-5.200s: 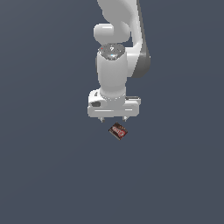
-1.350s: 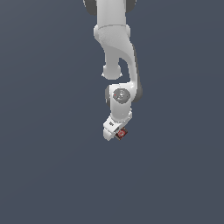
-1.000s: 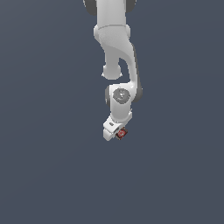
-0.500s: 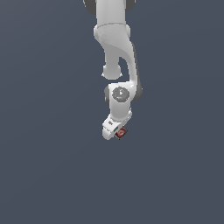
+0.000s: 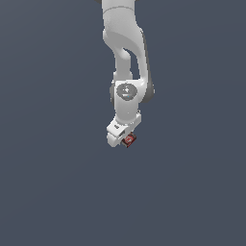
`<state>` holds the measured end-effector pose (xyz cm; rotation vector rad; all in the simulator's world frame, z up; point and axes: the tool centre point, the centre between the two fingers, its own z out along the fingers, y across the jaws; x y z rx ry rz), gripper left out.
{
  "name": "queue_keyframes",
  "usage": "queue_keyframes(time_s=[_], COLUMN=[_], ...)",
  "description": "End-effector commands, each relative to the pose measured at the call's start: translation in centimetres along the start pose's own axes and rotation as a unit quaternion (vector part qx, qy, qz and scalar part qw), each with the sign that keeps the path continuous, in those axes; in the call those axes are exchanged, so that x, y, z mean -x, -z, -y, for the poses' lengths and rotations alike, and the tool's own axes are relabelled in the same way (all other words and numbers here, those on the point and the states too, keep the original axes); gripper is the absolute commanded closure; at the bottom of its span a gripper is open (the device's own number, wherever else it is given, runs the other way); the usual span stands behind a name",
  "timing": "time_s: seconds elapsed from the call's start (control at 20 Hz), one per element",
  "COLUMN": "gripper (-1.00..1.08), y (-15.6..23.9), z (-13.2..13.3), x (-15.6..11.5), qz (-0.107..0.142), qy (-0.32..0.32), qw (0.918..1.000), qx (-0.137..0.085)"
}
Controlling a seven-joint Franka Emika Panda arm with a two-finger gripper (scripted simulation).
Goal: Pick up the object and move it to a goal position.
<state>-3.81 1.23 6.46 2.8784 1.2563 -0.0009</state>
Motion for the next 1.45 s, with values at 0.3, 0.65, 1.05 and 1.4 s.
queue_keyframes(time_s=[0.3, 0.65, 1.05, 1.4], gripper=[1.08, 1.08, 1.08, 1.08], y=[7.3, 12.8, 16.4, 16.7], z=[-0.9, -1.7, -2.4, -2.6], x=[4.0, 6.8, 8.7, 8.8], qz=[0.000, -0.001, -0.001, -0.001], qy=[0.000, 0.000, 0.000, 0.000], qw=[1.0000, 1.0000, 1.0000, 1.0000], qx=[0.000, 0.000, -0.001, 0.000])
